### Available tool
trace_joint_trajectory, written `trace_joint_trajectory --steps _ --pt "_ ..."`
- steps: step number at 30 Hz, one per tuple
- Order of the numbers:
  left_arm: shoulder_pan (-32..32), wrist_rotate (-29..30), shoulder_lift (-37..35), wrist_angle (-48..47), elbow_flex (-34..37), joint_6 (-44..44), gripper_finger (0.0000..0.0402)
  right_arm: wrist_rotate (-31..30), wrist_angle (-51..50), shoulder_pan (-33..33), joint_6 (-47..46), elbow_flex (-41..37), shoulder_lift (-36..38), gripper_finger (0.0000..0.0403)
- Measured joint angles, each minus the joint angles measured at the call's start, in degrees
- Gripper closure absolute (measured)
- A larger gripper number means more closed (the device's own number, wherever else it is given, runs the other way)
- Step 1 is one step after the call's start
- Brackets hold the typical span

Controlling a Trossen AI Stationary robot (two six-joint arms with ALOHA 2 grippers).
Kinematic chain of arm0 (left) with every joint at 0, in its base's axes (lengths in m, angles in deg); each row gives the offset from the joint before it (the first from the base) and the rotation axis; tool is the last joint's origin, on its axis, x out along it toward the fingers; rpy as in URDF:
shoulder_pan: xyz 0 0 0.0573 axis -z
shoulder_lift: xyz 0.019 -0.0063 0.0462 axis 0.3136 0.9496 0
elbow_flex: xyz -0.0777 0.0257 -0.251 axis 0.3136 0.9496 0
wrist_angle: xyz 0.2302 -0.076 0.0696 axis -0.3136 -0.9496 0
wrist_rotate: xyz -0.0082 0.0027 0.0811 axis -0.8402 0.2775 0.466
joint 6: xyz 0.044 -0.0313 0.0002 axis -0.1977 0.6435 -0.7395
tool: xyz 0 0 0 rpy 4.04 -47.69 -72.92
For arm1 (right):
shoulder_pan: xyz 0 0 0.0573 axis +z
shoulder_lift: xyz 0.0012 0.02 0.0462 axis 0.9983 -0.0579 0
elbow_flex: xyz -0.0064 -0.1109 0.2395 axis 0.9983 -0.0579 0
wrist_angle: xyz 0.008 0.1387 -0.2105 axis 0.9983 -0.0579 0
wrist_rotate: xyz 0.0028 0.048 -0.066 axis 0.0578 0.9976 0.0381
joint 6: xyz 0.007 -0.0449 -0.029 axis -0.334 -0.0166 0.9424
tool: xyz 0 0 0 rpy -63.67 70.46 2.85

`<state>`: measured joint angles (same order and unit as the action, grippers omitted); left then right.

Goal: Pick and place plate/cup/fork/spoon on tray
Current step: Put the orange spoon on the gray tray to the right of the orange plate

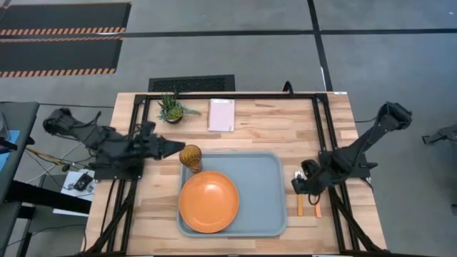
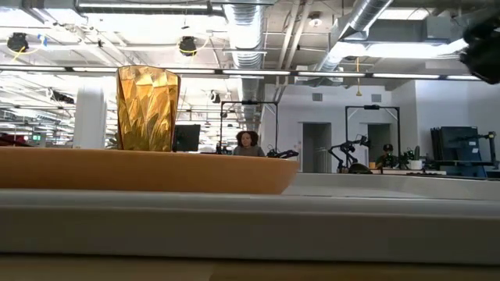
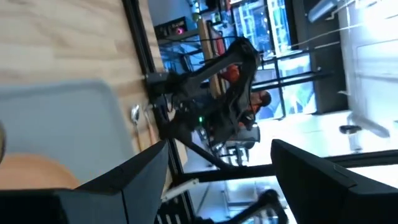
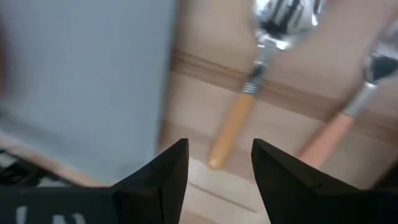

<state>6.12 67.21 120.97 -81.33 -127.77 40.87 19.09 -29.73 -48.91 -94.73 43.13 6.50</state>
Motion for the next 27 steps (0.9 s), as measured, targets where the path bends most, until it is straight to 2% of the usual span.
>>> trace_joint_trajectory --steps 5,9,16,21,27 --pt "-10.24 -10.50 6.42 0.03 -4.83 -6.81 0.0132 1.26 -1.60 3.67 -5.79 -0.04 -5.28 0.0204" --pt "-18.02 -19.88 12.15 0.59 -7.59 -11.79 0.0132 1.25 -0.43 3.83 -6.24 -0.04 -9.01 0.0204" --pt "-27.82 -33.31 20.05 10.26 -9.12 -18.73 0.0132 1.05 3.05 3.34 -5.05 -0.04 -15.95 0.0204" --pt "-31.06 -39.22 24.08 12.54 -9.86 -20.62 0.0132 1.50 6.31 1.64 -2.15 -0.04 -20.86 0.0205" --pt "-31.58 -40.80 27.01 12.36 -9.86 -21.10 0.0132 1.98 6.56 -0.08 -0.69 -0.04 -24.16 0.0222"
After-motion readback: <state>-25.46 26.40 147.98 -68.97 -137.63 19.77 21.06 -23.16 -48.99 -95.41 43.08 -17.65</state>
